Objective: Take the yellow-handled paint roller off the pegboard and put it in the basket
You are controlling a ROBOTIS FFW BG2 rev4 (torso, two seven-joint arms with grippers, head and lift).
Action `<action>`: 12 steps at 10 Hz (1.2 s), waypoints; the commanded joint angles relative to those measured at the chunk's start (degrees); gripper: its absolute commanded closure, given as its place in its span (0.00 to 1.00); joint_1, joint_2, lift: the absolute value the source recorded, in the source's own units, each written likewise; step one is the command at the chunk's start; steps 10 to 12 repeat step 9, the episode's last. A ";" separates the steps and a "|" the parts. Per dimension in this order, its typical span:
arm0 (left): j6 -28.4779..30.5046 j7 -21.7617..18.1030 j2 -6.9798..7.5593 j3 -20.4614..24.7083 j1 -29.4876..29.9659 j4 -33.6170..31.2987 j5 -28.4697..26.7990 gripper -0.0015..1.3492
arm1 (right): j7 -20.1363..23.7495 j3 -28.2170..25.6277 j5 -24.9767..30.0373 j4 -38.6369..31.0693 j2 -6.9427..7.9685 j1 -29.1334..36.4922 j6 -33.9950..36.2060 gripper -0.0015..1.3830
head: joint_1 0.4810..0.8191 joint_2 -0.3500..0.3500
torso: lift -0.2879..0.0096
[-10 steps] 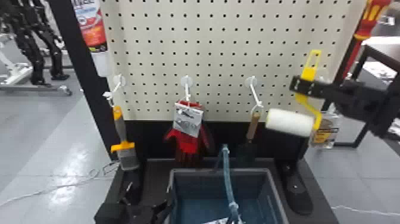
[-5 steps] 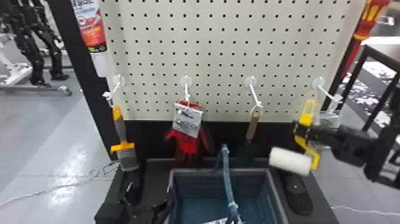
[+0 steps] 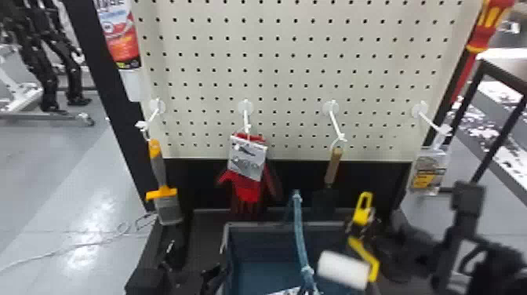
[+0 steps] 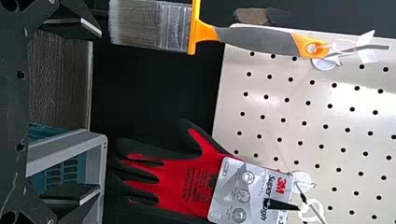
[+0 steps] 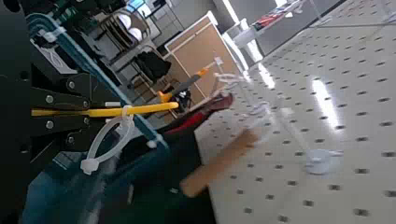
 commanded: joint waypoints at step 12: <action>-0.21 -0.38 -0.44 0.26 0.07 0.25 -0.03 0.10 | 3.40 9.22 1.44 17.95 0.47 -8.24 -8.94 0.18 | 0.20 0.50 | 0.63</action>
